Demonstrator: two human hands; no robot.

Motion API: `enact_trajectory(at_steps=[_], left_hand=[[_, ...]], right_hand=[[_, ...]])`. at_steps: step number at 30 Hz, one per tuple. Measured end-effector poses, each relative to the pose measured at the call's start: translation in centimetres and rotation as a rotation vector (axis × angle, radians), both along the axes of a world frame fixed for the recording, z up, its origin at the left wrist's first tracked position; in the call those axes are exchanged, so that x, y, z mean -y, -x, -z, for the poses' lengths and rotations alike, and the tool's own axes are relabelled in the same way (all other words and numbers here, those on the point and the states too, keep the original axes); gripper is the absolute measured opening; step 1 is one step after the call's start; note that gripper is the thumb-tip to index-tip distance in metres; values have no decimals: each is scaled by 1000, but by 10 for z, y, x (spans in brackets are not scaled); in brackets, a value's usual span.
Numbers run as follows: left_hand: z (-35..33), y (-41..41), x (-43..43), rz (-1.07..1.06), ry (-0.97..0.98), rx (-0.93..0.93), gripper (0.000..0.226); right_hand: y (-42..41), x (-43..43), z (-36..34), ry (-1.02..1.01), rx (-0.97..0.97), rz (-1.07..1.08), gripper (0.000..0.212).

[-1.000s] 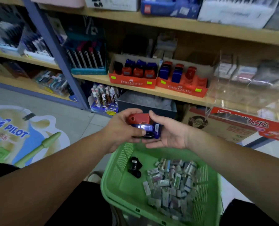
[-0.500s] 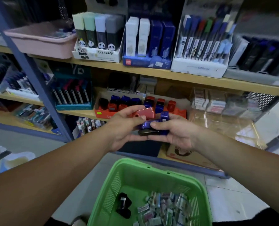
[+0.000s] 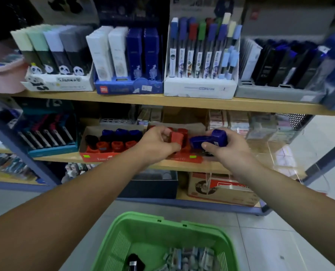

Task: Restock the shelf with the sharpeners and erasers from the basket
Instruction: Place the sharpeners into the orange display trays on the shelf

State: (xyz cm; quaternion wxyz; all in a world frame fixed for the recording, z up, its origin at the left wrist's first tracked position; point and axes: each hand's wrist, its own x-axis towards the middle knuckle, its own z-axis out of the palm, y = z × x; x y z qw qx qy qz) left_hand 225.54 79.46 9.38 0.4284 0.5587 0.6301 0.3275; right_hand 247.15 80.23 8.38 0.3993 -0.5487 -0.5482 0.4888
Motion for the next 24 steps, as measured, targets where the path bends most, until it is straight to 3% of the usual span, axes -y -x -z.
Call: enact_trajectory(at_steps=[4,8,13,21,23,24], left_hand=[[5,-24,-52,64,-170,-137,42],[27,-36,-87,86,-275,-289,33],[49,-38,-103,128,-289,-529,26],[48,-50,-109,243,-387,-855,35],[42,-48,-107,212,-429,-827,42],[38,-46,-103,156,-421,-682,42]], right_hand=[[-22,-11,13,-49,21,111,31],[-32,-19,22,-7,-59,133,33],[-34,-21,28,4,-83,132,41],[-32,-20,16,-48,-17,111,55],[-31,-19,12,-67,0,95,52],[-30,-19,12,-78,15,86,49]])
